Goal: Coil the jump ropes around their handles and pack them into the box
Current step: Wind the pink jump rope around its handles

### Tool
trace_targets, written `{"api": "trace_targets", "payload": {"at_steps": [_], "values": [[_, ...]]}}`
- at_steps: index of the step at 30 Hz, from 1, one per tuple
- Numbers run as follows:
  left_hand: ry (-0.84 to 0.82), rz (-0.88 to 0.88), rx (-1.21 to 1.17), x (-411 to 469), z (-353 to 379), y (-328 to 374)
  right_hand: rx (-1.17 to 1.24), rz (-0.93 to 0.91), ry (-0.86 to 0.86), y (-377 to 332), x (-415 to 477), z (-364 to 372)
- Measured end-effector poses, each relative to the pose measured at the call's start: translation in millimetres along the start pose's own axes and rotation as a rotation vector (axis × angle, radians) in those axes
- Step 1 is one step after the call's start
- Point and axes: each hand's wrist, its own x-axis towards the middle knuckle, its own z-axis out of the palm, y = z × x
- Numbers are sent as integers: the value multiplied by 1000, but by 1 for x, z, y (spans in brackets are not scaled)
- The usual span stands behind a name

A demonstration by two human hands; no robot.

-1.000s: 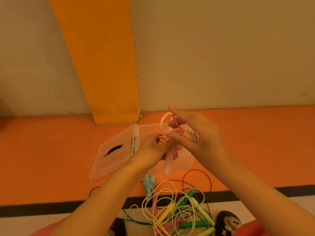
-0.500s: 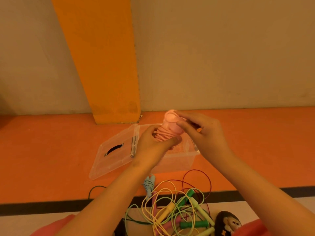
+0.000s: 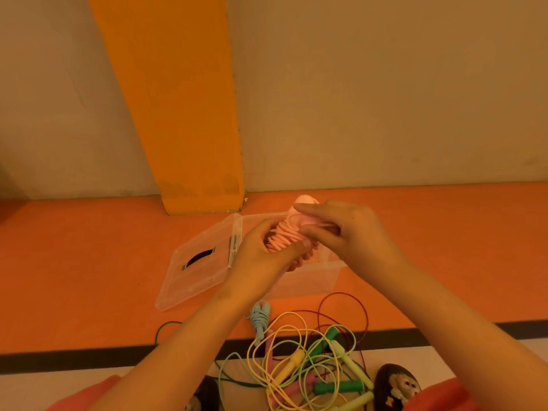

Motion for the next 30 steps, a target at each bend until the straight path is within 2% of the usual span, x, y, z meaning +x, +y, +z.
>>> {"api": "trace_targets", "payload": {"at_steps": [5, 12, 18, 23, 30], "values": [[-4, 7, 75, 2, -1, -1, -8, 1, -109, 5, 1, -6], [-17, -44, 66, 2, -4, -2, -31, 25, -41, 9, -3, -9], [-7, -13, 149, 4, -5, -5, -25, 14, -76, -2, -5, -5], [-24, 13, 245, 3, -4, -9, 9, 114, -119, 3, -3, -2], [-64, 78, 468, 2, -5, -14, 18, 134, -164, 3, -2, -4]]}}
